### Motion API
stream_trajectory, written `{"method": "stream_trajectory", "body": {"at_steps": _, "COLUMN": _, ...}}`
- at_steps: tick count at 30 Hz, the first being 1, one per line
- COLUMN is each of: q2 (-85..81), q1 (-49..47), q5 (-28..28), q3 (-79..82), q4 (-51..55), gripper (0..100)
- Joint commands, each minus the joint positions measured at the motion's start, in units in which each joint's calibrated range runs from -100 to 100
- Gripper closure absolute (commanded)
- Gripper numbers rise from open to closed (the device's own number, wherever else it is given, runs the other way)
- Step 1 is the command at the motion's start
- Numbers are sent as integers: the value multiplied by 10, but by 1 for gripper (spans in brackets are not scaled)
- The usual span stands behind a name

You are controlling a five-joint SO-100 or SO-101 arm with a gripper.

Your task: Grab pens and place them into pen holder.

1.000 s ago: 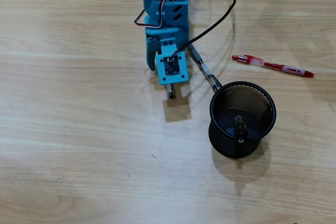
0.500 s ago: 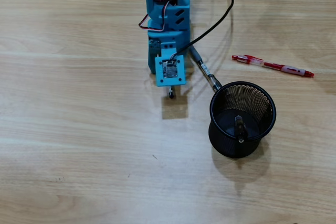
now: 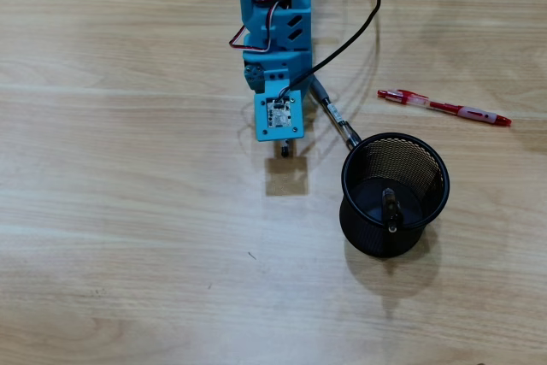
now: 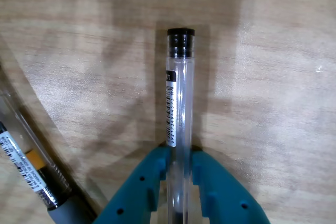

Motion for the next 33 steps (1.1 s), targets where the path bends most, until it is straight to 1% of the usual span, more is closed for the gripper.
{"method": "stream_trajectory", "body": {"at_steps": 1, "q2": -48, "q1": 8, "q5": 5, "q3": 4, "q4": 3, "gripper": 98}}
{"method": "stream_trajectory", "body": {"at_steps": 11, "q2": -259, "q1": 11, "q5": 6, "q3": -24, "q4": 5, "gripper": 98}}
{"method": "stream_trajectory", "body": {"at_steps": 17, "q2": -349, "q1": 5, "q5": 5, "q3": -172, "q4": 4, "gripper": 98}}
{"method": "stream_trajectory", "body": {"at_steps": 23, "q2": -356, "q1": -24, "q5": 1, "q3": -329, "q4": 3, "gripper": 98}}
{"method": "stream_trajectory", "body": {"at_steps": 27, "q2": -346, "q1": -56, "q5": -1, "q3": -352, "q4": -4, "gripper": 98}}
{"method": "stream_trajectory", "body": {"at_steps": 29, "q2": -325, "q1": -74, "q5": -17, "q3": -355, "q4": -5, "gripper": 98}}
{"method": "stream_trajectory", "body": {"at_steps": 31, "q2": -294, "q1": -96, "q5": -28, "q3": -357, "q4": -28, "gripper": 98}}
{"method": "stream_trajectory", "body": {"at_steps": 33, "q2": -257, "q1": -117, "q5": -29, "q3": -352, "q4": -90, "gripper": 98}}
